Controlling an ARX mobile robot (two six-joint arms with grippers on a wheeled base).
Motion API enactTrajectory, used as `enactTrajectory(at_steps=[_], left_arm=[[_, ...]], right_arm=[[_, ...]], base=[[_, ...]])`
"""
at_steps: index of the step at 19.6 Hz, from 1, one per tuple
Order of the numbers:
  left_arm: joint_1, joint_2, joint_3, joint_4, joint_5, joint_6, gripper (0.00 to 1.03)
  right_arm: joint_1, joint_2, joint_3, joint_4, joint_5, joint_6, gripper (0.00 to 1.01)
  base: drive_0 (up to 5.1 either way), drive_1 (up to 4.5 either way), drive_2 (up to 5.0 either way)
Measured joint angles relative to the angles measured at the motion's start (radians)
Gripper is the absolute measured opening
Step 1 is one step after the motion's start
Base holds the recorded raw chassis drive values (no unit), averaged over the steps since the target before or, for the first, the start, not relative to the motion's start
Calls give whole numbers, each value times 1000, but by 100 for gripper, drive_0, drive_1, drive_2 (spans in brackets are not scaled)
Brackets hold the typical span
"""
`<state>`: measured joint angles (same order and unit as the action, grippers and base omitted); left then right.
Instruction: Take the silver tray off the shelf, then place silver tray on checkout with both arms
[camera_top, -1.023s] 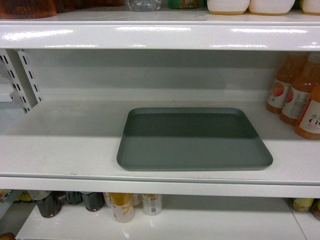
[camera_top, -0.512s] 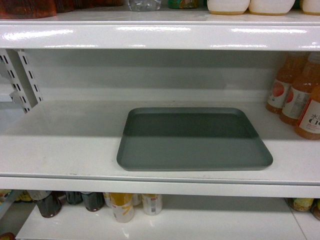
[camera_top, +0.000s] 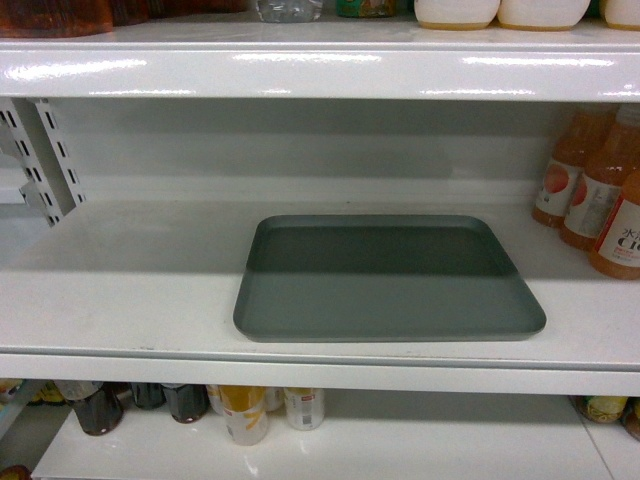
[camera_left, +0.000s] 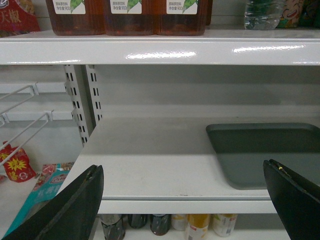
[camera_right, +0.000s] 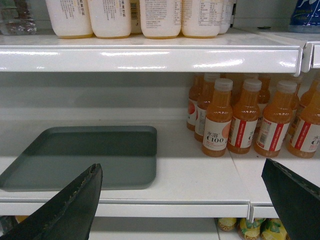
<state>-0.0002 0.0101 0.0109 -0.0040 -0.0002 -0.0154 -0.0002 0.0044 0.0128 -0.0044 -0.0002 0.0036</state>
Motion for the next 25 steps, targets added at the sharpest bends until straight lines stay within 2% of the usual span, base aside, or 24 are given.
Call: enactTrajectory(at_steps=[7, 8, 9, 10, 11, 13, 14, 16, 18, 20, 22, 25], left_arm=[[0, 0, 0, 0, 0, 0, 98], [-50, 51, 43, -134, -126, -35, 98], [-122, 215, 105, -190, -285, -84, 98], [-133, 431, 157, -83, -369, -133, 98], [-114, 585, 186, 8, -344, -166, 98], [-104, 917, 266, 201, -218, -173, 98], [-101, 1088, 323, 283, -161, -175, 98], [-103, 1345, 423, 381, -98, -159, 98], [-125, 1582, 543, 398, -68, -150, 98], [-152, 1740, 651, 384, -52, -150, 98], [-178, 1866, 766, 367, -50, -164, 98], [-205, 1987, 901, 319, -56, -192, 98]], right_arm=[[0, 0, 0, 0, 0, 0, 98], [-42, 44, 32, -109, -107, -35, 98], [-97, 169, 58, -110, -214, -80, 98], [-131, 322, 66, -19, -308, -127, 98], [-126, 425, 67, 68, -341, -151, 98], [-81, 687, 87, 271, -327, -172, 98], [-62, 813, 104, 360, -321, -171, 98], [-12, 1093, 172, 532, -299, -150, 98], [40, 1351, 266, 641, -274, -124, 98], [54, 1555, 365, 698, -242, -103, 98], [60, 1728, 478, 718, -209, -84, 98], [64, 1931, 658, 678, -182, -80, 98]], base=[[0, 0, 0], [0, 0, 0], [0, 0, 0], [0, 0, 0], [0, 0, 0], [0, 0, 0], [0, 0, 0], [0, 0, 0], [0, 0, 0], [0, 0, 0], [0, 0, 0], [0, 0, 0]])
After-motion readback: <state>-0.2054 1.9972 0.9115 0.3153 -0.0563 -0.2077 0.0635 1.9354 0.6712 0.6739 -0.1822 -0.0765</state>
